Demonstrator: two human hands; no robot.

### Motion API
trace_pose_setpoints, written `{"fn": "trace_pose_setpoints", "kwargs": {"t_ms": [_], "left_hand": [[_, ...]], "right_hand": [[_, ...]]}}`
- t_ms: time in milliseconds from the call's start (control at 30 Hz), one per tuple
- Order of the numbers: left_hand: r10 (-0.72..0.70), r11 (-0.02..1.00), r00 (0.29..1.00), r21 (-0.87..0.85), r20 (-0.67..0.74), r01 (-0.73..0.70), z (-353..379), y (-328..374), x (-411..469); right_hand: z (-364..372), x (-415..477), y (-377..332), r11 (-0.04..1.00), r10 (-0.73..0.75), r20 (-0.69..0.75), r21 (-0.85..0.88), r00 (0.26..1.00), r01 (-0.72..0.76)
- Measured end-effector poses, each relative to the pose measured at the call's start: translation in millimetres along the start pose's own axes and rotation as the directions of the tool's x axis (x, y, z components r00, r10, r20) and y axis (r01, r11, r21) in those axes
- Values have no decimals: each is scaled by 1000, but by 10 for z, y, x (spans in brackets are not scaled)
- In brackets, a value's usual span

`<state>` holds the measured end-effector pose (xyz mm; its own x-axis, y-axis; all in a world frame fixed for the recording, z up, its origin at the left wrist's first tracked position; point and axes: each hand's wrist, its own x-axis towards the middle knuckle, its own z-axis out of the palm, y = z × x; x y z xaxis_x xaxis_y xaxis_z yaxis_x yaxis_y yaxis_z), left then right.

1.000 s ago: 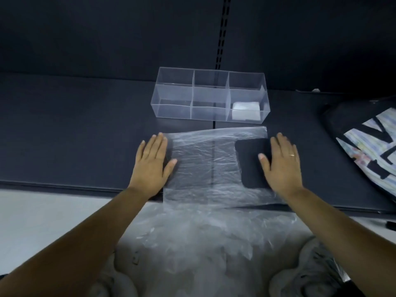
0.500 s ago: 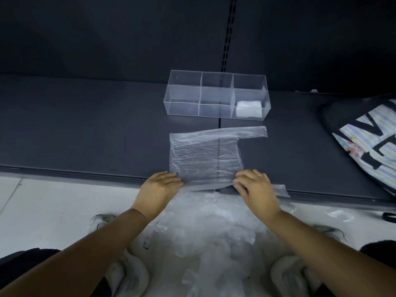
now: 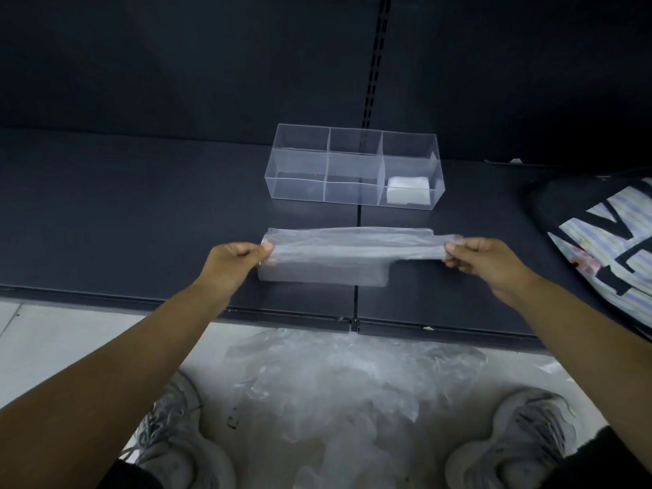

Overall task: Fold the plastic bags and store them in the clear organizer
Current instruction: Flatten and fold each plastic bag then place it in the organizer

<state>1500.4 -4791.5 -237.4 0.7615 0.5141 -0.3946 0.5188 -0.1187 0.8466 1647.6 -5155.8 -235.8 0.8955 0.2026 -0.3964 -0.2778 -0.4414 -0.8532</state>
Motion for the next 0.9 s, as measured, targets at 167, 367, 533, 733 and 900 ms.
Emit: {"fn": "trace_pose_setpoints", "kwargs": {"t_ms": [167, 367, 533, 733, 900], "left_hand": [[-8, 1000, 986, -7, -166, 7, 184, -22, 322], [86, 911, 968, 413, -237, 20, 335, -100, 467], [625, 647, 739, 696, -252, -310, 476, -82, 350], [494, 281, 796, 803, 348, -526, 614, -393, 330], [393, 208, 849, 865, 353, -456, 618, -470, 334]], "right_hand": [[245, 409, 17, 995, -1, -171, -98, 985, -16], [368, 624, 130, 953, 12, -298, -285, 955, -101], [403, 614, 94, 936, -11, -311, -338, 950, -100], [579, 403, -128, 835, -153, -426, -538, 892, -114], [1617, -10, -371, 655, -543, 23, -614, 840, 440]]}}
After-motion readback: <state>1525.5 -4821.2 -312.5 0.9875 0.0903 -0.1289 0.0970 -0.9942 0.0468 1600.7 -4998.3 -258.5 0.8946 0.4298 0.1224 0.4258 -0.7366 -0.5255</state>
